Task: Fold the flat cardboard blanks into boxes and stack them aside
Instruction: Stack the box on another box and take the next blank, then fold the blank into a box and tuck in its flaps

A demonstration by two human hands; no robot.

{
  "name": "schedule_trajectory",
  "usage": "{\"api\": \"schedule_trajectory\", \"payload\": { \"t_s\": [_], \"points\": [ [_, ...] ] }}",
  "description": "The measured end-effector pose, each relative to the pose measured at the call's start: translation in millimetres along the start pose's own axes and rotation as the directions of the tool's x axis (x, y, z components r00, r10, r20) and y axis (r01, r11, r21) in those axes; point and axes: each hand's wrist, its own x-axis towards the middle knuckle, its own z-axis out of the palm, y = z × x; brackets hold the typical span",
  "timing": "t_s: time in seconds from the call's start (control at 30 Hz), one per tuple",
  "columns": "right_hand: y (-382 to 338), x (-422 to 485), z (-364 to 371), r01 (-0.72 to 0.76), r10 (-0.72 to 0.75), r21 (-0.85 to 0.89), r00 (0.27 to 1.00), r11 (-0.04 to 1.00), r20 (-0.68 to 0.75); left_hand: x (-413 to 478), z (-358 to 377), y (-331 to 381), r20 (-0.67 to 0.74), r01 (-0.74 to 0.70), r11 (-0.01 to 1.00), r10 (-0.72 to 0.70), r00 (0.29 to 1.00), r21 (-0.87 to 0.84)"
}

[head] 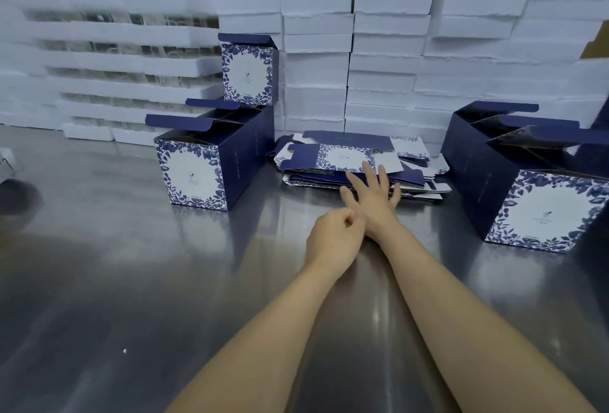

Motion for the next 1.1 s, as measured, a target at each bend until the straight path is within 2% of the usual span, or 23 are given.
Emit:
{"api": "schedule_trajectory", "payload": {
  "t_s": [0.17,0.37,0.53,0.7,0.8,0.9,1.03,1.1],
  "points": [
    [7,16,5,0.059,-0.050,0.124,0.996,0.991,-0.076,9,4,-1,-0.006,0.021,0.999,-0.021,1.000,0.026],
    [10,29,10,0.023,-0.018,0.067,0.997,0.997,-0.071,12,9,-1,-0.004,0.011,0.999,-0.010,1.000,0.049],
    [10,32,9,0.098,-0.081,0.094,0.982,0.991,-0.169,11,10,-2,0.024,-0.023,0.995,0.021,0.999,0.102],
    [8,28,6,0.093,-0.106,-0.085,0.982,0.992,-0.154,13,9,-2,0.011,-0.018,1.000,0.017,1.000,0.026],
    [-2,13,-8,0.216,-0.222,-0.059,0.908,0.975,-0.356,16,6,-4,-0.048,-0.005,0.992,-0.001,0.999,-0.129],
    [-22,-5,-48,0.278,-0.226,0.003,0.788,0.961,-0.573,17,0,0,-0.141,0.037,0.956,-0.082,0.987,-0.292],
    [-45,-30,-126,0.346,-0.179,0.117,0.712,0.931,-0.679,12,-10,4,-0.204,0.028,0.853,-0.156,0.966,-0.522],
    [-50,-47,-161,0.357,-0.119,0.200,0.701,0.913,-0.704,8,-15,4,-0.184,0.028,0.834,-0.154,0.971,-0.551]
  ]
}}
